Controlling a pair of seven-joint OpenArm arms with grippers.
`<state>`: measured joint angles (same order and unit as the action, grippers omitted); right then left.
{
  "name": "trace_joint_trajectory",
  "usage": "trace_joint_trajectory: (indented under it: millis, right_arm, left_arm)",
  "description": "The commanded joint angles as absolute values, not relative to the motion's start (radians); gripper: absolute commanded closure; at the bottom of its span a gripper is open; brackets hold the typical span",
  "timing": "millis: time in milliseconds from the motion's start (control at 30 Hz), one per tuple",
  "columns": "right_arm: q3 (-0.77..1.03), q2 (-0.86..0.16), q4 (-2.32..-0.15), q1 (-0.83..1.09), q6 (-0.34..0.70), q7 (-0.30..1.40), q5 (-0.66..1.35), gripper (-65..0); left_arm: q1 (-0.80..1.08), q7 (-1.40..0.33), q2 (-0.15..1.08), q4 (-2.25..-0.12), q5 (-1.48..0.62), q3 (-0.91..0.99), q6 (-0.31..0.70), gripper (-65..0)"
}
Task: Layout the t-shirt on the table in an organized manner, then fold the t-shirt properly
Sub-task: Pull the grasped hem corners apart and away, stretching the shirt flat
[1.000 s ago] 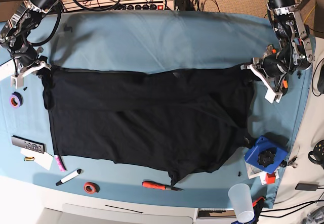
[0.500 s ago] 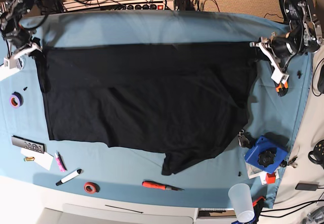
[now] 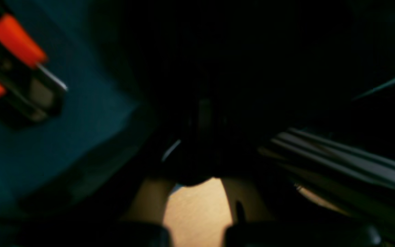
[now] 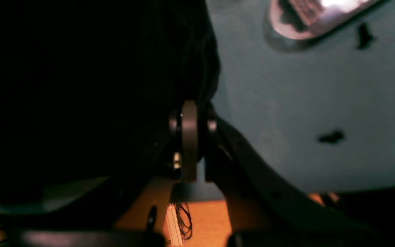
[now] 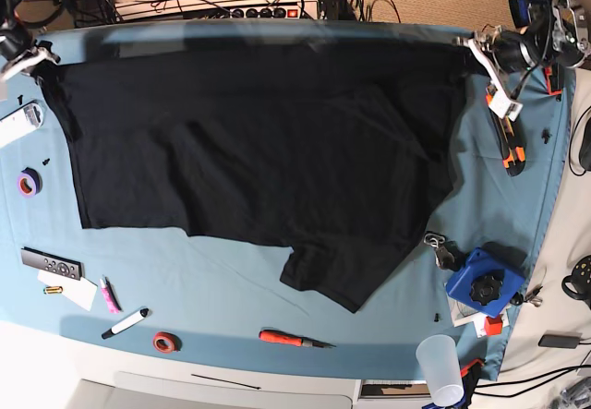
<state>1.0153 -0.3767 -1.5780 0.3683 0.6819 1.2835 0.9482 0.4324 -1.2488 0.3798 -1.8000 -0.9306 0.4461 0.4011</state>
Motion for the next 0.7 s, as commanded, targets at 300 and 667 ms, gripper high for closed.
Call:
trace_joint_trajectory:
  millis: [300, 667]
  right_arm:
    - [1.028, -0.353, -1.596, 0.369, 0.698, 1.272, 0.981, -6.2]
    - [1.081, -0.385, -1.602, 0.369, 0.698, 1.396, 1.245, -13.8]
  left_arm:
    - [0.441, -1.303, 0.394, -1.806, -0.883, 0.450, 0.424, -16.7]
    - [0.503, -1.331, 0.393, -1.969, -0.882, 0.486, 0.425, -23.3]
